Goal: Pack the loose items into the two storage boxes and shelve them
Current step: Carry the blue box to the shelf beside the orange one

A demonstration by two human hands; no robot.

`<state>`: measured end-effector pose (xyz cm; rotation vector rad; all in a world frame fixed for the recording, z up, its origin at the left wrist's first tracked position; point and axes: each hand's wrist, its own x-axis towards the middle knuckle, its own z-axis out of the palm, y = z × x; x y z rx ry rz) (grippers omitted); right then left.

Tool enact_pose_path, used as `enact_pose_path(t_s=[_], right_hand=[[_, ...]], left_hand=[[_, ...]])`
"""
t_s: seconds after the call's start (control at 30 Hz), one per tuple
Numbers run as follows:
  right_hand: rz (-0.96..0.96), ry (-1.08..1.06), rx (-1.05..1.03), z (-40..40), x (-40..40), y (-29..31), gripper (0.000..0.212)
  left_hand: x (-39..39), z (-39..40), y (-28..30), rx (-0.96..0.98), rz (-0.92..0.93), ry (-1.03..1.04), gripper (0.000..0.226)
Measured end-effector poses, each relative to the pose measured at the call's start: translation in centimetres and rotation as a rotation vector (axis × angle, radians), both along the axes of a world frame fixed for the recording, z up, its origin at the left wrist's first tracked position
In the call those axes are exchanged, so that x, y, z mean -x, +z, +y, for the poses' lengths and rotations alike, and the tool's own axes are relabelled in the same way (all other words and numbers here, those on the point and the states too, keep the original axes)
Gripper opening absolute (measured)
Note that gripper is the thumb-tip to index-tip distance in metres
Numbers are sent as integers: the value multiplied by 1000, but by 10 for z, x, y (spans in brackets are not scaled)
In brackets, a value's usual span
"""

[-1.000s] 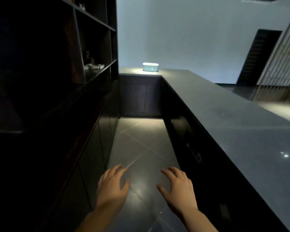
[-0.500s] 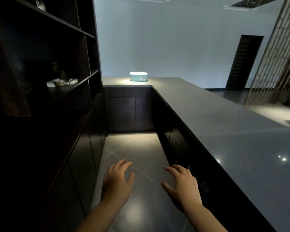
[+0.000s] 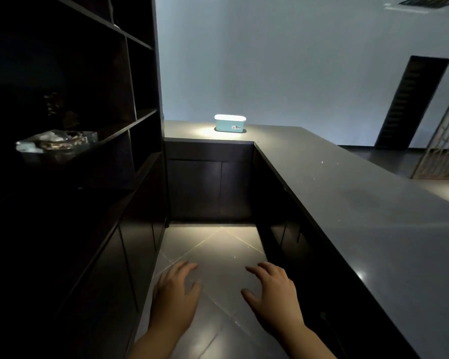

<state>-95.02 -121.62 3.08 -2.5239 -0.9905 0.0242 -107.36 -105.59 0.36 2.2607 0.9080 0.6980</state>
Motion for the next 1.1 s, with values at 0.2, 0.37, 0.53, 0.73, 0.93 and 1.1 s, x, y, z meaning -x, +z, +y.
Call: enact_pose_path(t_s=[0.2,0.37,0.53,0.73,0.93,1.1], right_hand=[[-24,-53,-27,99,-113,9,55],[11,-80,-33,153,-207,3,56],[20,-89,-49,210,-325,3,56],[-2,-53,-101,276,-469,22,54],[8,-29,-117,366,-570,22,52],[-19,-1,-90,462,-645,11,53]], left_hand=[[-124,108,22,-40,2,-57,37],[-226,159,24,9,-27,-145,36],[-336,218,16,30,-32,-133,35],[-463,288,38,35,-67,-62,37],[-553,360,38,95,-70,-24,34],[-623,459,29,82,-69,37,34]])
